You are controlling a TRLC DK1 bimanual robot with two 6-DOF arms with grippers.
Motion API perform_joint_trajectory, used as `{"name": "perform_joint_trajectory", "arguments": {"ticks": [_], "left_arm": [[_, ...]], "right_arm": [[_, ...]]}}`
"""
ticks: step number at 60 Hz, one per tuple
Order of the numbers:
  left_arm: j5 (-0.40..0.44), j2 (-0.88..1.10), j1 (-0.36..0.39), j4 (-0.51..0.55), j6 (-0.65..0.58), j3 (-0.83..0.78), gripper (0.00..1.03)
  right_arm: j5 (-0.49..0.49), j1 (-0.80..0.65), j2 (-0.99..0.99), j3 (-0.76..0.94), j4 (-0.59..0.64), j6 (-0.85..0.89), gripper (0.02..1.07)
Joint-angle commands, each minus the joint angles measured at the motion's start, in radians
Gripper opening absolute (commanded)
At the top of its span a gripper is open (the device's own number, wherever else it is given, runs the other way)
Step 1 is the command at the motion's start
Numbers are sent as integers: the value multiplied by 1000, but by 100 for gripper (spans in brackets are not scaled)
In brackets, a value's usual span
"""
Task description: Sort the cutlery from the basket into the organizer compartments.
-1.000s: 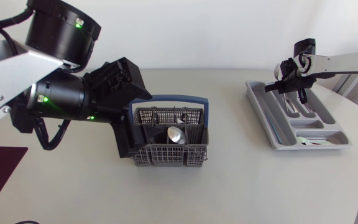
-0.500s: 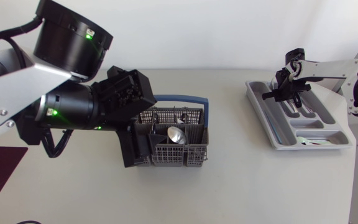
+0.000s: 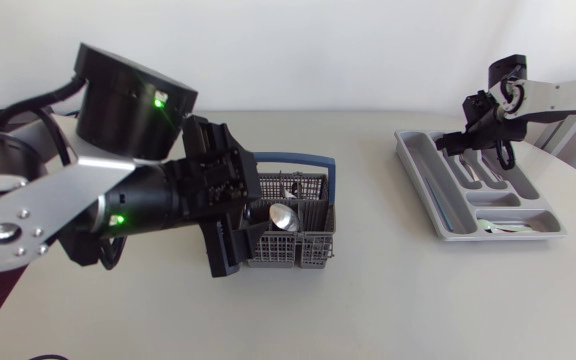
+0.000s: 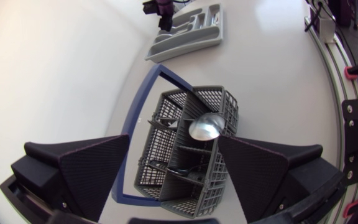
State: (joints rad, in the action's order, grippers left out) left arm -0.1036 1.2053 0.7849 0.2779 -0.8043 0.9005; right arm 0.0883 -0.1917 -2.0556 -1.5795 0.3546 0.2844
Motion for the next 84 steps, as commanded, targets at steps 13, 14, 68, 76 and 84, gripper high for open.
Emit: {"name": "perform_joint_trajectory", "arguments": {"ticks": [13,14,68,76,84], "left_arm": [[-110,5,71,-244,-279,-155,99],[-111,7,73,-252,-288,-160,99],[-108,108,63,-609,-806,-291,90],[-107,117,65,-626,-819,-293,76],[-100,123,73,-634,-843,-298,59]], "right_arm": [[-151,15,281,348,-65,67,75],[-159,17,295,365,-66,71,75],[-298,129,667,826,-128,139,75],[-297,133,658,842,-144,137,75],[-297,132,654,851,-151,137,75]]}}
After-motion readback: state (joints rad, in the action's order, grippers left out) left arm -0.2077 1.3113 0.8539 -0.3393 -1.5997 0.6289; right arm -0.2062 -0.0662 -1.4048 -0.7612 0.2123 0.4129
